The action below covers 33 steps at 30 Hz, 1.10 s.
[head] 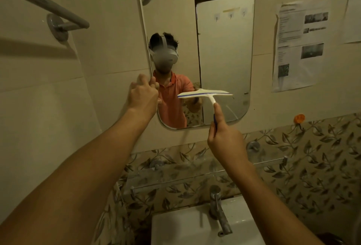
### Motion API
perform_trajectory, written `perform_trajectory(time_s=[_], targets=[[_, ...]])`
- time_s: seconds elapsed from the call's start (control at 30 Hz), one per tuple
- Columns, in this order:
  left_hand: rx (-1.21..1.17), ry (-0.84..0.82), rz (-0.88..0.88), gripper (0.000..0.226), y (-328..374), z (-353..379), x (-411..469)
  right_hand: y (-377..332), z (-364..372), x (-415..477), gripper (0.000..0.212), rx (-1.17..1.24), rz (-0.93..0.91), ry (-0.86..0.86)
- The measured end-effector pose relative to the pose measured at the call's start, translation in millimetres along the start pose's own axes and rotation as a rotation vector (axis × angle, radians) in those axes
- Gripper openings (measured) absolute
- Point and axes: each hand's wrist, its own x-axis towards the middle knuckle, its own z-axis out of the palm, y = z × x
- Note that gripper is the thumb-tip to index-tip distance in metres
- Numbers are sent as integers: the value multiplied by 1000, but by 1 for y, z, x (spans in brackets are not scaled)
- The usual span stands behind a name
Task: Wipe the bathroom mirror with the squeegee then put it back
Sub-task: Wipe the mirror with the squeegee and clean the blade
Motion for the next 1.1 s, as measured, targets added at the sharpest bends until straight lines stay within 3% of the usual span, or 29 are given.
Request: perform_trajectory(time_s=[0.43, 0.83, 1.1], targets=[[8, -17, -1, 78, 2, -3, -2, 47, 48, -74, 66, 51, 161, -265], [18, -29, 8, 77, 3, -8, -2, 41, -33, -3, 63, 164, 94, -23], [23, -12, -13, 77, 3, -6, -3, 49, -41, 15, 65, 31, 34, -71]])
